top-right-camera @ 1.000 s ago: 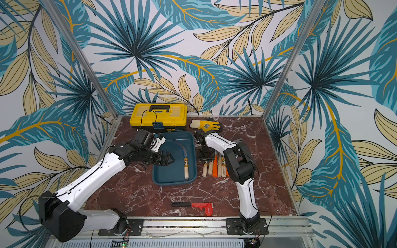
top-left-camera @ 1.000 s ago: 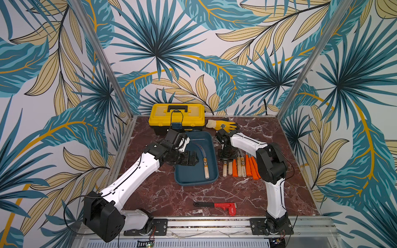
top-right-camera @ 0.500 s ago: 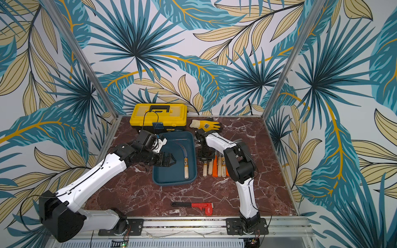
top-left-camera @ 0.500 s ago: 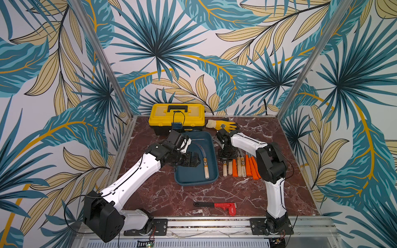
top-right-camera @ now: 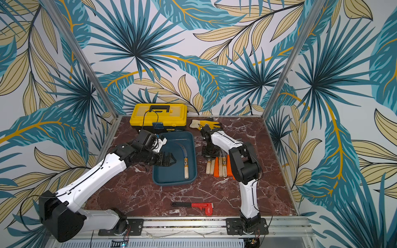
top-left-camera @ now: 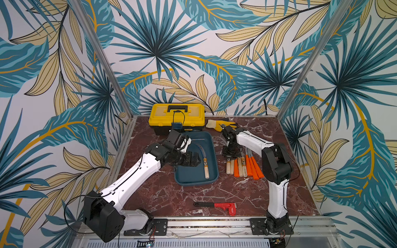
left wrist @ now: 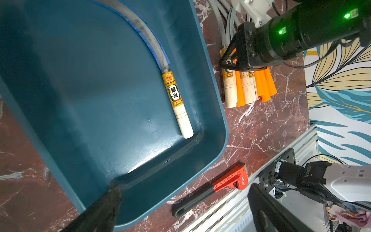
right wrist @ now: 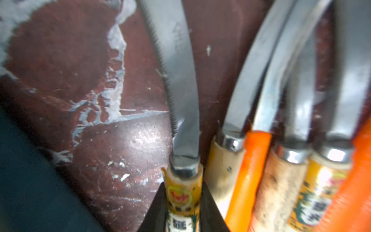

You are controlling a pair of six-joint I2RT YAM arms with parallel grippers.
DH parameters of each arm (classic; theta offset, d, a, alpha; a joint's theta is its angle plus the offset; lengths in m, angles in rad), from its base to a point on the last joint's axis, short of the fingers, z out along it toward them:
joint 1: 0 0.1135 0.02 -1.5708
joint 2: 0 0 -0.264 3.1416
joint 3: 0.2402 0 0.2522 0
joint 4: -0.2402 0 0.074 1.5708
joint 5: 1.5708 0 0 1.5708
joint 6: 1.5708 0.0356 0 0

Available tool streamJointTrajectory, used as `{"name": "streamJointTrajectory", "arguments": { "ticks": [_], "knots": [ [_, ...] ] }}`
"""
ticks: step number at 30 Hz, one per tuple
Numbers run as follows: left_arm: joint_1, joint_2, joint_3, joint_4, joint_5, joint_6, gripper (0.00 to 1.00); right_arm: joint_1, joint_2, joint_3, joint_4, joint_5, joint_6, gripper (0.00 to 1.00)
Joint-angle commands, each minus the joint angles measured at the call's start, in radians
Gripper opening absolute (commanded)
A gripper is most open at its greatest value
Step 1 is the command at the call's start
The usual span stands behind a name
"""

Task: Put small sickles into storage boxes
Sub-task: Pick up the sickle at the center of the board.

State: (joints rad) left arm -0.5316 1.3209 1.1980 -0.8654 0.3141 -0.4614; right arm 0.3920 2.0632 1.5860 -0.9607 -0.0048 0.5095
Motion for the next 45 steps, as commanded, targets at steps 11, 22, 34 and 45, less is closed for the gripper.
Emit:
{"name": "streamJointTrajectory", "arguments": {
  "ticks": [11,22,34,45],
  "knots": [
    [-0.002,0.004,0.059,-0.009,-0.004,0.006,0.99,-0.009,-0.089,0.047,-0.102,0.005,-0.005,0.00],
    [-0.001,-0.025,0.077,-0.009,-0.041,0.026,0.99,0.006,-0.163,0.087,-0.171,-0.011,-0.024,0.00],
    [0.020,-0.068,0.052,-0.010,-0.028,0.006,1.00,0.072,-0.203,0.168,-0.227,-0.041,-0.013,0.00],
    [0.100,-0.164,-0.012,-0.016,0.011,-0.002,0.99,0.168,-0.173,0.203,-0.206,-0.079,0.032,0.00]
  ]
}}
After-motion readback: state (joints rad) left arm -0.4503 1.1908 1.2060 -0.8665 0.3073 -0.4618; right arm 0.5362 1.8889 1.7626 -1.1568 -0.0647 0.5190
